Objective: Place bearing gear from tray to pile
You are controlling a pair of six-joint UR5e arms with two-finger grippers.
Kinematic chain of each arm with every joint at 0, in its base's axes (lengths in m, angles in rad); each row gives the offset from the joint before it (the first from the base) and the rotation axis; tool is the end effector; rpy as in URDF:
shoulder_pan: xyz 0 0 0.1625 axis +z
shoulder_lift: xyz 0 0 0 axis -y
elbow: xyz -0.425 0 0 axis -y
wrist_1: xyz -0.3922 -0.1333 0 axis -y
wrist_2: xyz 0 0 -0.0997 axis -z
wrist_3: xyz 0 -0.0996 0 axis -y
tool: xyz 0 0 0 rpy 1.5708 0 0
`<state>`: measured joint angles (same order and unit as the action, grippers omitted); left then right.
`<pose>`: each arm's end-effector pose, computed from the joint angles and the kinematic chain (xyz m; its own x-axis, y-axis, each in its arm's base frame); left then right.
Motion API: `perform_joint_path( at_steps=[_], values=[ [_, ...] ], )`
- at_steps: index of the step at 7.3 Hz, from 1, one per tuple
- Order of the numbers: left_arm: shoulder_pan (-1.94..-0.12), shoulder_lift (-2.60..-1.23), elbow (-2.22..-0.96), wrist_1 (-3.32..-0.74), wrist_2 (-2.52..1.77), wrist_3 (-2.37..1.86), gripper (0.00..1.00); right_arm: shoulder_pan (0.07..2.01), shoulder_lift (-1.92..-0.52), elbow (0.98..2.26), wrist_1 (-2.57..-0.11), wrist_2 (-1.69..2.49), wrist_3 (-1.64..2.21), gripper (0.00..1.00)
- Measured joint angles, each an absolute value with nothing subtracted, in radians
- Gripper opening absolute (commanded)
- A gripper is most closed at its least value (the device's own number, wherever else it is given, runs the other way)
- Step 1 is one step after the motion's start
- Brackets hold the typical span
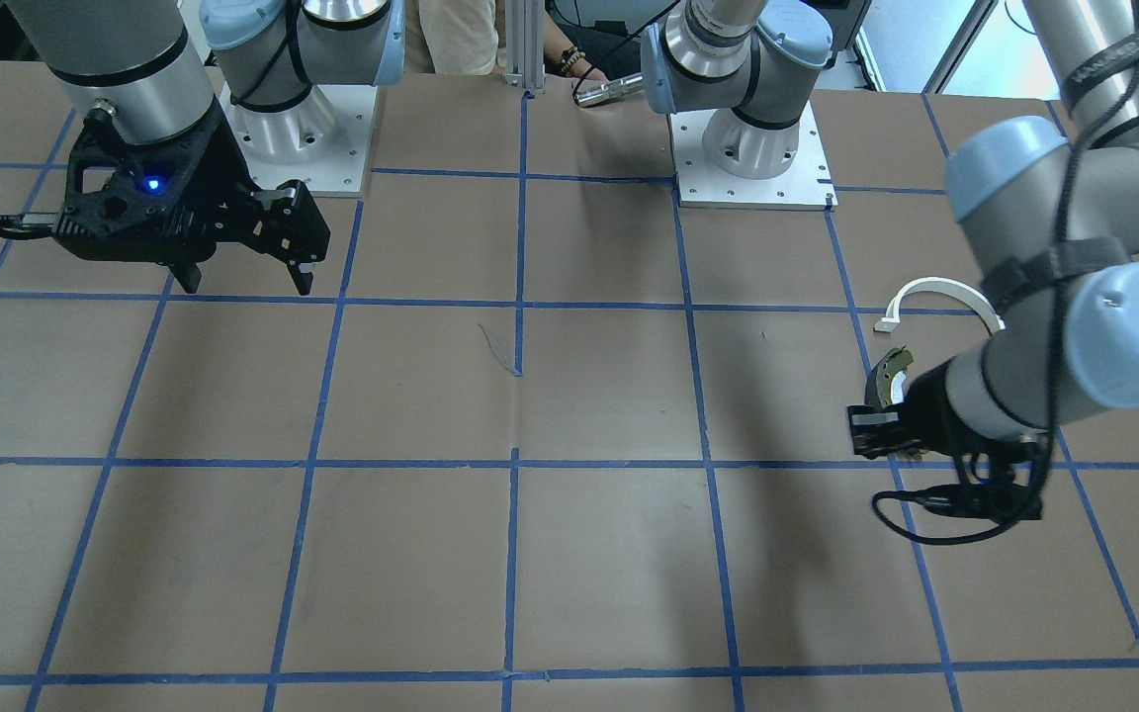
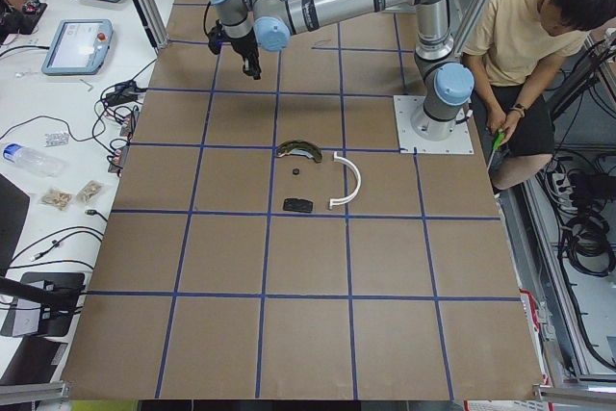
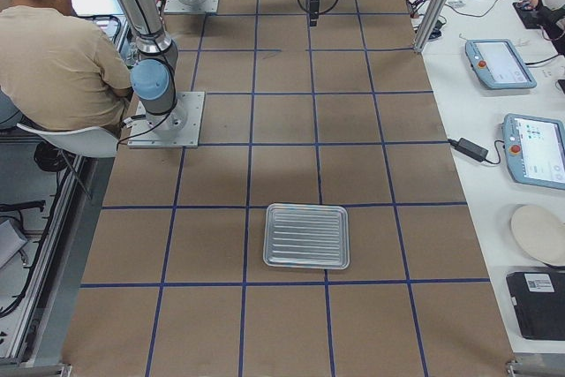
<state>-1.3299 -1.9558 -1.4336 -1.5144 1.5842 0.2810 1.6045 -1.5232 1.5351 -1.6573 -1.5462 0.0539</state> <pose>0.0195 -0.6324 0.3435 -0.9985 0.0376 0.0401 0.0444 0.9815 0.1864 0.1532 -0.5144 0.4905 -0.9994 0.0182 -0.0285 0.0203 0.9971 -0.0731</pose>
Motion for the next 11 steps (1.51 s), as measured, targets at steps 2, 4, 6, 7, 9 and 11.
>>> perform_joint_path(
  at_steps=[2,4,6,7,9,11],
  values=[
    [-1.150,-1.968,-1.451,-1.523,1.644,0.474,0.00,1.600,-1.526,1.533,-1.660,-1.543,0.055,1.00],
    [-1.019,-1.977,-1.555,-1.416,1.654,0.595,0.00,1.599,-1.528,1.534,-1.663,-1.551,0.053,1.00],
    [-0.980,-1.983,-1.686,-1.231,1.656,0.689,0.00,1.597,-1.528,1.536,-1.662,-1.554,0.048,1.00],
    [-0.974,-1.983,-1.740,-1.166,1.656,0.710,0.00,1.597,-1.526,1.536,-1.661,-1.552,0.049,1.00],
    [-0.966,-1.983,-1.805,-1.097,1.656,0.728,0.00,1.596,-1.526,1.536,-1.660,-1.554,0.050,1.00],
    [-0.925,-1.985,-1.833,-1.080,1.656,0.773,0.00,1.598,-1.527,1.538,-1.662,-1.556,0.049,1.00]
  ],
)
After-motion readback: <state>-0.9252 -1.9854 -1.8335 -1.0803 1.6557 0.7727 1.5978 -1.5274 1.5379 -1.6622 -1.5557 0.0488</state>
